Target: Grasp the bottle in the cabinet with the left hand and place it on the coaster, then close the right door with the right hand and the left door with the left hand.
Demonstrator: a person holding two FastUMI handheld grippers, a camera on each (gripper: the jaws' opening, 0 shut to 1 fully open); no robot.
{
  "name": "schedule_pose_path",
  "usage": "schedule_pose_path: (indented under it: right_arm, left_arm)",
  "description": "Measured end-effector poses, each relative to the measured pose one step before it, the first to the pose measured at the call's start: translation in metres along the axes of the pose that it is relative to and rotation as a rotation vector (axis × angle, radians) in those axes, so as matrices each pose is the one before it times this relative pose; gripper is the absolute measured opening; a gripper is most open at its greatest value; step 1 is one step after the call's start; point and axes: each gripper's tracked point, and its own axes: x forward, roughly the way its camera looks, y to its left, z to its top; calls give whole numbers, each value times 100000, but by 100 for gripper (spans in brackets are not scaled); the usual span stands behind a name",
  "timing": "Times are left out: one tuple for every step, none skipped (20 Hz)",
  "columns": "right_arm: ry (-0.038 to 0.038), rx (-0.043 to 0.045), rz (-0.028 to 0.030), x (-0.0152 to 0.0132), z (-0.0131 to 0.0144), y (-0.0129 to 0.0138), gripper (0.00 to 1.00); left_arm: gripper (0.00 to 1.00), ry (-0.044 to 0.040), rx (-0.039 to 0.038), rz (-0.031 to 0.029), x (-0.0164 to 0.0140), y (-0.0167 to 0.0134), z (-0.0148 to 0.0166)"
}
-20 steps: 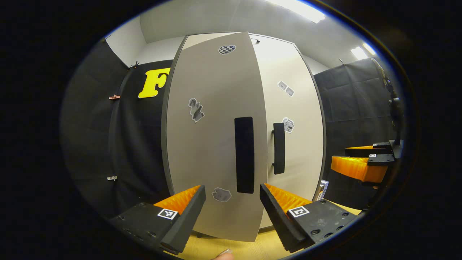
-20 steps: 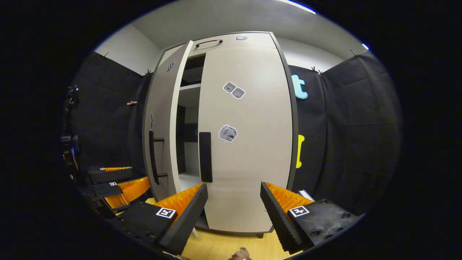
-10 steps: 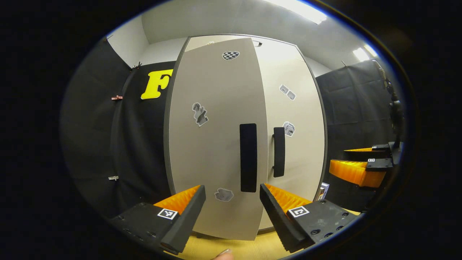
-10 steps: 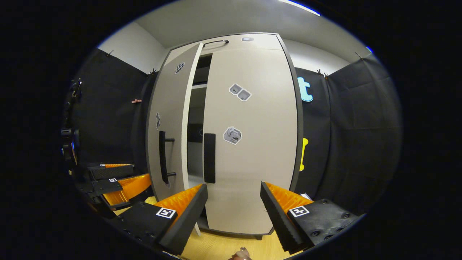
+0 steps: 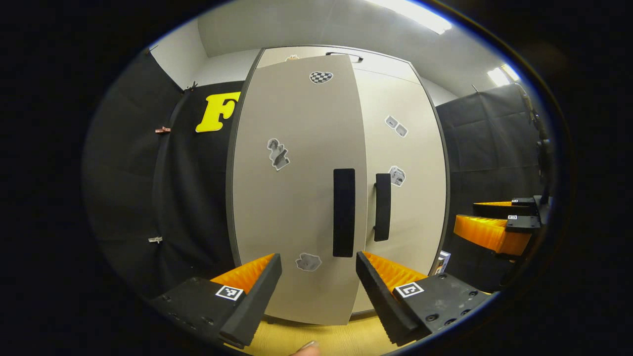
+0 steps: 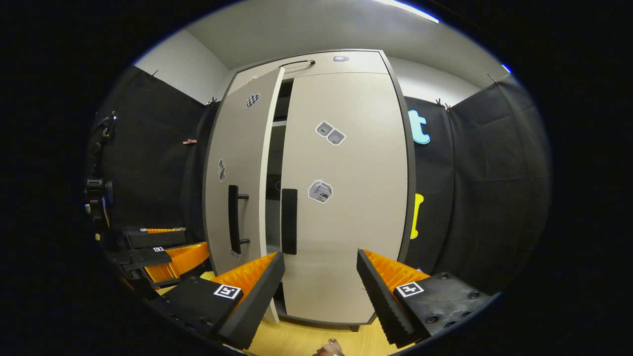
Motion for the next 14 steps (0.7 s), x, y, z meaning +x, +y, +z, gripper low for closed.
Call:
schedule_pose_path:
  right_arm:
    - [-78,39,515,-107,21,167,98]
    - [-59,129,611,-66,1,232,98]
    - [-18,-137,256,-74,63,103,98]
    - [-48,-403,116,-25,-36,79,98]
    - [114,-421,-9,-83,-22,108,98]
    - [30,-198,20,-23,-22,32,98]
    - [-98,29,124,-45,23,86,97]
    - [-343,94,75,-16,43,40,97]
    - [-410,59,-35,-67,150,-10,97]
    - [-254,115,-228,-24,44,-1,97]
    - [-139,63,-150,-23,9,-89,97]
    - [108,13,-109,18,-38,-15,97]
    - [43,28,-18,-31,-19,22,97]
    - [135,-19,-31,33,-4,51,97]
  left_arm:
    - [96,-481,-101,-170,42,-42,175]
    - [96,-479,33,-96,-40,-22,74]
    - [96,-281,186,-62,-15,0,69]
    - [96,-84,181,61,21,-52,-10]
    - [96,63,104,-57,41,-49,-5]
    - [96,98,50,-251,-39,-64,-116]
    - [96,-65,42,-268,31,-23,1]
    - [99,-101,69,-96,-90,0,62]
    - [96,-14,30,-117,44,26,28]
    - [96,29,30,-56,-2,-44,-97]
    - [96,35,15,-49,-11,3,31]
    - [96,50,41,-214,-96,-12,-7]
    - [96,44,196,7,-37,27,-25]
    - [96,46,279,100,-53,13,-70]
